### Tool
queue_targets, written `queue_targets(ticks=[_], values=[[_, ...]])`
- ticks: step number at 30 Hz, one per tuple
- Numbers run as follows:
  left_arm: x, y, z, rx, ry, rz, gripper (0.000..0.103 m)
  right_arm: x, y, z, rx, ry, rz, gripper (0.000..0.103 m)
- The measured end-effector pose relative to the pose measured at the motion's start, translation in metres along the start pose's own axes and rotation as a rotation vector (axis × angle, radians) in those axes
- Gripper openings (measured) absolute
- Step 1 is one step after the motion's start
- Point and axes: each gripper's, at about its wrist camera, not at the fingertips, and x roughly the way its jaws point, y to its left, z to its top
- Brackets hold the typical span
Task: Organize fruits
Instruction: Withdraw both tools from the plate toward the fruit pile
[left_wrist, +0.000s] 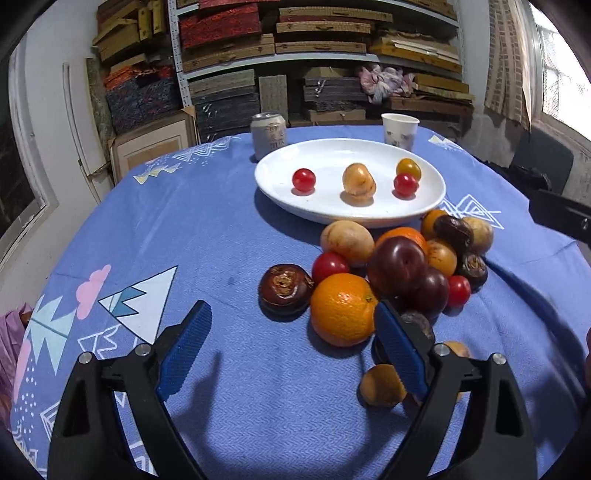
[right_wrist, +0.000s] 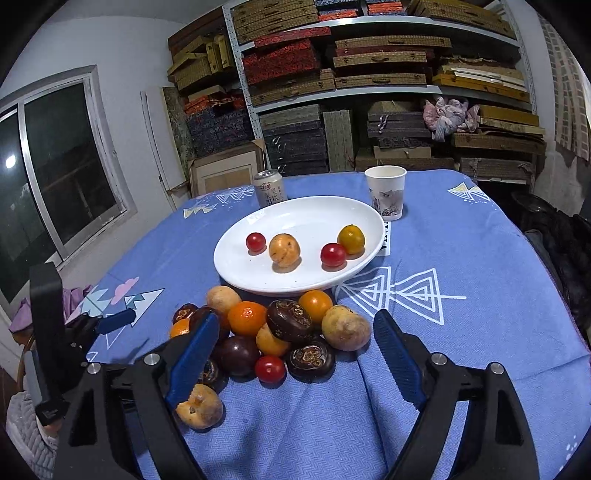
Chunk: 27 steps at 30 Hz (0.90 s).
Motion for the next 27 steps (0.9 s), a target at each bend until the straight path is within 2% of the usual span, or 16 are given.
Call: queue_targets(ticks=[8, 10, 15, 19, 22, 27], values=[[0.023, -0.009, 0.005, 0.026, 0.062, -0.027, 0.088, 0.003, 0.000, -0.001, 0.008, 0.023, 0.004, 0.087], [0.027, -0.002, 0.006, -0.008, 0.082, -0.028, 0.096, 0.004, 0.000, -0.002, 0.007, 0.025, 0.004, 0.087], [0.016, 0.025, 0.001, -0.088, 0.071, 0.023, 0.099, 0.005, -0.003, -0.002, 0.021, 0.031, 0.003, 0.087], [0.014, 0.041, -0.006, -0.164, 0.097, -0.025, 0.099, 0.006, -0.004, -0.003, 0.028, 0.037, 0.012, 0.088], [0.016, 0.034, -0.006, -0.130, 0.100, -0.041, 0.099, 0.005, -0.001, -0.004, 0.016, 0.036, 0.012, 0.088], [0.014, 0.019, -0.001, -0.072, 0.047, -0.036, 0.099, 0.005, 0.001, -0.004, 0.014, 0.038, 0.012, 0.088]])
